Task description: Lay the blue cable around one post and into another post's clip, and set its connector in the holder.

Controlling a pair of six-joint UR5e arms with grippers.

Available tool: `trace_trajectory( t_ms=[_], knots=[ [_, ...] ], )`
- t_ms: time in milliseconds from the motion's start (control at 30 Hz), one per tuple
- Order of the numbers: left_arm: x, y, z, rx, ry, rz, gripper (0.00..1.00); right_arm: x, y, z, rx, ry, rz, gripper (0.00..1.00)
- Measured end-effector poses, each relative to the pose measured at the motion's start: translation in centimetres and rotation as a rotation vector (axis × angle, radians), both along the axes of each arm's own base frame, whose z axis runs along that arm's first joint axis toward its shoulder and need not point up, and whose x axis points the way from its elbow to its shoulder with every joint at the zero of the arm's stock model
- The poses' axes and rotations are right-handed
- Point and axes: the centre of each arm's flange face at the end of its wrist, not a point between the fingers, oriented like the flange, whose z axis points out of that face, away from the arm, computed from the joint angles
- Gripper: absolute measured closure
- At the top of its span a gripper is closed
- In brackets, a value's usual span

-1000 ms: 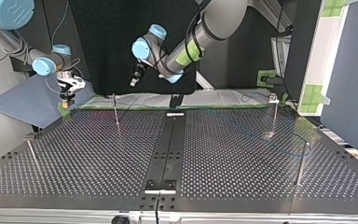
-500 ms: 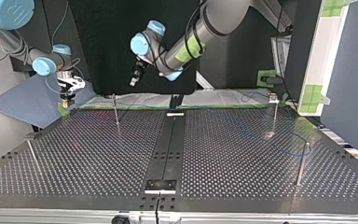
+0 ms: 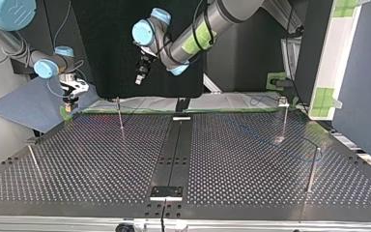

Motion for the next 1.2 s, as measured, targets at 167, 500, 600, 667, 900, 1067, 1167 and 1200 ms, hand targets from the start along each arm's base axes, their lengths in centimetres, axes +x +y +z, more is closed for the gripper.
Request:
trace_trajectory(
  t_ms=[167,500,600,667,900,1067,1167,1200],
  knots=[
    [-1.6,1.2,1.1,0.024,0.026,0.033,0.00,0.1,0.0,0.0,0.004,-0.008,0.004,1.00],
    [-4.1,4.8,3.5,0.081,0.074,0.122,0.02,0.4,0.1,-0.1,0.009,-0.018,0.007,1.00],
    [-4.8,6.0,4.2,0.105,0.085,0.148,0.02,0.5,0.2,-0.2,0.010,-0.020,0.009,1.00],
    [-5.2,6.7,4.6,0.120,0.091,0.163,0.02,0.6,0.2,-0.2,0.010,-0.021,0.010,1.00],
    [-6.2,9.4,5.9,0.154,0.121,0.206,0.02,0.9,0.2,-0.2,0.009,-0.025,0.014,1.00],
    [-6.6,10.7,7.0,0.116,0.130,0.214,0.02,1.2,0.3,-0.3,0.009,-0.028,0.027,1.00],
    [-6.7,11.2,7.6,0.096,0.120,0.218,0.02,1.3,0.3,-0.3,0.008,-0.029,0.031,1.00],
    [-6.8,11.4,7.8,0.089,0.117,0.218,0.02,1.3,0.3,-0.3,0.008,-0.030,0.032,1.00]
  ],
)
